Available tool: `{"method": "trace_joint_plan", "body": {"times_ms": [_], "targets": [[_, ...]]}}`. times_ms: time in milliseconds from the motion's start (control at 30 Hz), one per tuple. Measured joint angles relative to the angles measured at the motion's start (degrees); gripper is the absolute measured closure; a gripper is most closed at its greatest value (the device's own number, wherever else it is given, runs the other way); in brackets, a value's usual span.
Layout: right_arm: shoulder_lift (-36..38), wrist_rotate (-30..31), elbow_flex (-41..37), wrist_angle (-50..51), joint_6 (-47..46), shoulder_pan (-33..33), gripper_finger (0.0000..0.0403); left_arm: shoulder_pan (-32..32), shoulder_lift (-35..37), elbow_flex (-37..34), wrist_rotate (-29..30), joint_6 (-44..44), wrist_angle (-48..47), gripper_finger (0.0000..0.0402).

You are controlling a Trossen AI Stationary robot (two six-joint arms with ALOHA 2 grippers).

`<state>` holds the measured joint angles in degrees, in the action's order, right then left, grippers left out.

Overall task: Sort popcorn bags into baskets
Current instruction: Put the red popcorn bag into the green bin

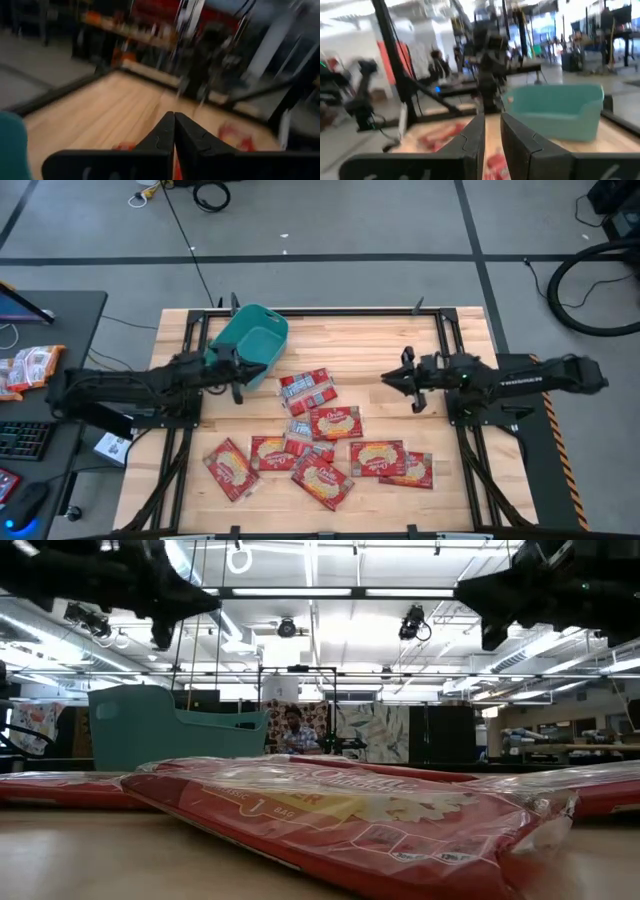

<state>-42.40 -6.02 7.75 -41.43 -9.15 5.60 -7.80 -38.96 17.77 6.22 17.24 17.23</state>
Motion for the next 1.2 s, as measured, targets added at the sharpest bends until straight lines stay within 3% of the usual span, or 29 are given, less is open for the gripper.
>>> {"method": "trace_joint_plan", "body": {"times_ms": [167, 333, 533, 833, 1100, 1200], "targets": [[-10.66, 13.21, 4.44, -0.87, 3.40, -6.06, 0.0337, -0.22, -8.77, 8.79, -1.14, -6.04, -13.19, 0.0338], [-19.64, 14.20, 11.64, -1.22, 6.23, -9.11, 0.0337, 0.68, -16.22, 15.47, -1.63, -16.58, -23.25, 0.0302], [-27.94, 15.23, 17.74, -0.88, 7.02, -9.71, 0.0337, 1.42, -23.24, 19.35, -1.76, -26.77, -30.07, 0.0295], [-26.10, 18.03, 20.60, 5.93, 6.83, -9.11, 0.0337, 3.94, -30.84, 21.23, -0.99, -32.21, -36.62, 0.0294], [-26.01, 18.49, 20.59, 7.48, 7.42, -9.13, 0.0337, 9.73, -36.55, 21.32, 10.31, -38.85, -35.17, 0.0282], [-26.01, 18.46, 20.59, 7.61, 7.70, -9.13, 0.0337, 11.44, -39.72, 23.26, 11.91, -39.54, -36.95, 0.0270]]}}
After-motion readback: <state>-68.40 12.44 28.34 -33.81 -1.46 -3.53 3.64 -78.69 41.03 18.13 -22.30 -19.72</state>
